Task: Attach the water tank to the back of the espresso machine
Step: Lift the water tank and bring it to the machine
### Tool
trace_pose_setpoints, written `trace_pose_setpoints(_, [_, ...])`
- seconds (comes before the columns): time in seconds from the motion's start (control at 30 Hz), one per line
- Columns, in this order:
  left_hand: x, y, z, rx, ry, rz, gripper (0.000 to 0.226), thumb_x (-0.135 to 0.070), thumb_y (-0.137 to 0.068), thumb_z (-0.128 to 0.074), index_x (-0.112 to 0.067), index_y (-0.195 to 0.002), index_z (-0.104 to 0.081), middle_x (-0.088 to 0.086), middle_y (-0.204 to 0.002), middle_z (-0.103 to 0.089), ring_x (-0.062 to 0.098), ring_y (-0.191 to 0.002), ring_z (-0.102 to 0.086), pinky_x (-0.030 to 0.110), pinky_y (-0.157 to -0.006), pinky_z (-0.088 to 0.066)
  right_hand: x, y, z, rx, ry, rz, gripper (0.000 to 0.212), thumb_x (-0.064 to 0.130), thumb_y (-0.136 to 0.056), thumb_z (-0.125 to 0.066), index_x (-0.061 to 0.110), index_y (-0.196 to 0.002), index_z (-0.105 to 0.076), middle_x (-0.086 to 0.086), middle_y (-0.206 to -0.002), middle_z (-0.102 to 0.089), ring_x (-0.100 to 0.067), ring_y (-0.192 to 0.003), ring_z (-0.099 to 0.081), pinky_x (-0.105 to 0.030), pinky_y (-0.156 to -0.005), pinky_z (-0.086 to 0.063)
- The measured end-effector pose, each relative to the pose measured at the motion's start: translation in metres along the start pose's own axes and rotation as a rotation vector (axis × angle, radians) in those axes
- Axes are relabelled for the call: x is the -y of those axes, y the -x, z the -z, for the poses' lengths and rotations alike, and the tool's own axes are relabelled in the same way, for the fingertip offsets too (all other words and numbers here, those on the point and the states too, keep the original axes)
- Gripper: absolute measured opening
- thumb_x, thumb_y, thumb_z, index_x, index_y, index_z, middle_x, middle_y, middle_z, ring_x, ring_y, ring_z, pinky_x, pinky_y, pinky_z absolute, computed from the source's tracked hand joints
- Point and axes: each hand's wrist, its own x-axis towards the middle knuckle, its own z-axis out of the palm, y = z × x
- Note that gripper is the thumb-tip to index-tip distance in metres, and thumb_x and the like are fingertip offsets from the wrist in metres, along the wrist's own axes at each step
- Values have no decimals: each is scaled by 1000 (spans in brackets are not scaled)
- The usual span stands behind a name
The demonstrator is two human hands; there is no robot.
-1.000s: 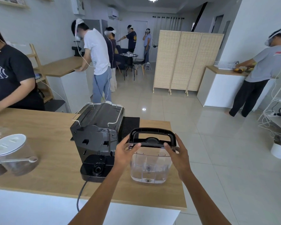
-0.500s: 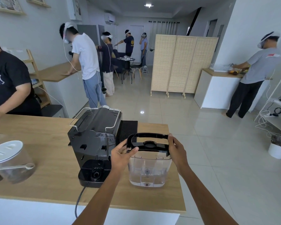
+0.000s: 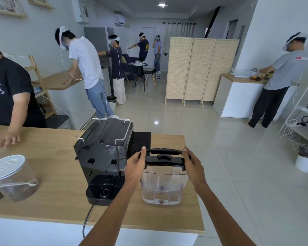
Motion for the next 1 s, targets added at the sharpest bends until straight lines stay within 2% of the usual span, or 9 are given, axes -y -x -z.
trace_pose_setpoints(0.1, [2, -3, 0, 43, -9, 19, 49, -59, -97, -46, -29, -130, -65, -3, -117, -70, 15, -113, -62, 39, -103, -41, 1, 1, 2, 33, 2, -2, 64, 73, -89, -40, 42, -144, -49, 1, -124, -65, -23, -125, -57, -32, -96, -43])
trace_pose_setpoints(0.2, [5, -6, 5, 192, 16, 34, 53, -54, -101, -42, -35, -150, -42, -6, -158, -43, 20, -146, -37, 46, -123, -25, 0, 6, 5, 70, 17, 6, 61, 64, -95, -39, 40, -151, -38, 2, -149, -52, -22, -136, -47, -36, -108, -37])
trace_pose_setpoints(0.47, [24, -6, 16, 286, -59, -96, 45, -48, -104, -36, -51, -149, -35, -8, -165, -29, 18, -153, -23, 47, -123, -16, -13, 20, 13, 158, 71, 106, 58, 53, -99, -37, 45, -155, -24, 1, -146, -52, -21, -133, -48, -29, -105, -31])
trace_pose_setpoints(0.57, [31, -3, 17, 276, -103, -137, 48, -39, -106, -36, -50, -153, -29, -11, -166, -25, 15, -152, -20, 48, -123, -14, -20, 24, 13, 160, 152, 145, 60, 48, -100, -41, 45, -156, -20, -14, -144, -56, -28, -124, -57, -35, -100, -42])
trace_pose_setpoints(0.67, [39, -1, 20, 333, -179, -193, 55, -39, -105, -39, -58, -152, -17, -22, -156, -31, 1, -142, -24, 43, -120, -18, -32, 22, 12, 145, 257, 172, 69, 56, -96, -46, 49, -156, -12, -30, -130, -57, -38, -113, -61, -46, -97, -50])
trace_pose_setpoints(0.73, [43, -1, 20, 346, -244, -222, 59, -39, -104, -41, -61, -151, -13, -32, -119, -45, -20, -112, -39, 27, -105, -32, -41, 21, 10, 133, 276, 193, 76, 70, -87, -44, 57, -152, -7, -30, -122, -61, -37, -105, -64, -47, -92, -53])
trace_pose_setpoints(0.77, [44, -1, 20, 340, -273, -230, 60, -38, -104, -42, -61, -151, -12, -33, -99, -39, -23, -92, -40, 18, -94, -33, -45, 19, 10, 127, 277, 196, 77, 73, -85, -43, 59, -151, -6, -29, -120, -62, -37, -103, -65, -47, -90, -54])
trace_pose_setpoints(0.87, [44, -1, 20, 317, -292, -259, 61, -37, -105, -43, -57, -153, -12, -29, -80, -31, -16, -71, -41, 12, -73, -33, -48, 17, 8, 89, 270, 220, 74, 73, -85, -42, 66, -147, -3, -26, -102, -66, -30, -83, -66, -43, -78, -56])
trace_pose_setpoints(1.0, [49, 2, 23, 284, -324, -327, 64, -49, -102, -42, -48, -157, -10, -10, -53, -29, 7, -51, -33, 22, -55, -31, -55, 17, 9, 87, 271, 271, 71, 71, -87, -41, 65, -147, -4, -24, -83, -60, -31, -70, -59, -44, -69, -54])
